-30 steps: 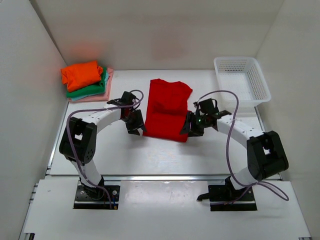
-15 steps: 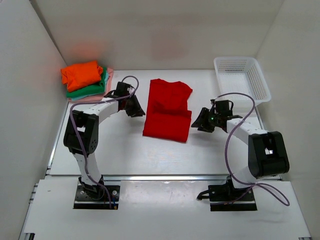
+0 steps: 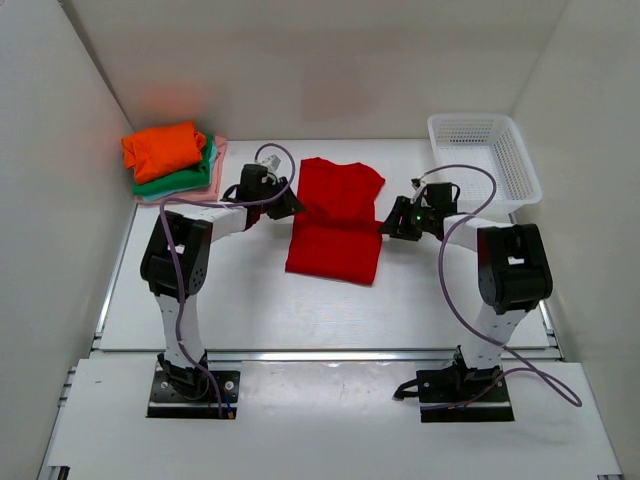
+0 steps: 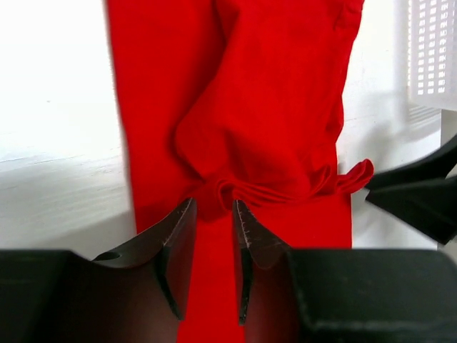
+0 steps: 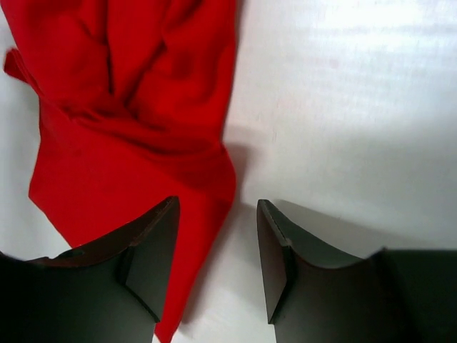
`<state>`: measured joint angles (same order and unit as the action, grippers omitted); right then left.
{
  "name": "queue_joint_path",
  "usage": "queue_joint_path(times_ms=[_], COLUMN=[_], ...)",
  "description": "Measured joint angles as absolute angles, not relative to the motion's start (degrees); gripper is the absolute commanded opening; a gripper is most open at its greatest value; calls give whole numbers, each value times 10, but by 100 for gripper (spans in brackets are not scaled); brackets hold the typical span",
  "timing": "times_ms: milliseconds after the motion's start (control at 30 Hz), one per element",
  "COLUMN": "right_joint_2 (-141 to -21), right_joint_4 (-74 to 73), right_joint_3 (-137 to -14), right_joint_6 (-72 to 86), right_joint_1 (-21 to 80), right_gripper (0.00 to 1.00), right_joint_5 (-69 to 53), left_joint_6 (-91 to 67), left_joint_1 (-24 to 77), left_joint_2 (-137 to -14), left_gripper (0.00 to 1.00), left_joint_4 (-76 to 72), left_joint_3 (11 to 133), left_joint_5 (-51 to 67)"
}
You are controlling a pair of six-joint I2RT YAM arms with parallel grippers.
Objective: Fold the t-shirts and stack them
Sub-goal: Fold the folded rectangular tshirt in 1/3 of the way
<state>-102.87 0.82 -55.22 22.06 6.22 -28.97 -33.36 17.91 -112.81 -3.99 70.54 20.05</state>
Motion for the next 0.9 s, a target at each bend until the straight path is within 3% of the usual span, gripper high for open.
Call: queue_joint_path(times_ms=[300,433,567,633,667,700,733,767,900], right_joint_2=[-1082,-1092,-1103,-1111,-1115,-1120,-1124,-1126,-1129], right_joint_4=[25,35,39,40,40,45,50,54,56], right_joint_3=[-608,-608,-609,-613,-617,-620,-621,-621,-621], right_joint_6=[210,210,210,210,209,210,211,211,219], right_joint_1=[55,54,54,54,54,54,54,53,48], right_gripper=[44,43,39,32,28,17,11,9,0], right_joint_5=[-314,-328,-345,-356,-360,-366,-370,-373,-389], left_joint_6=[-329,-328,-328,-328,-328,-327,-330,-331,-328], left_joint_1=[193,196,199,199,199,199,198,197,192], left_joint_2=[-1155,-1157,-1168,-1177,-1181,-1186,-1189,-1192,-1198], left_gripper=[36,42,45,44,36,25,5,0,0], left_joint_4=[-58,-72,-80,-84,-88,-96,-100,-103,-112], left_joint_3=[711,711,714,719,719,719,719,719,720], left_joint_5=[219,224,226,230,233,237,240,244,259])
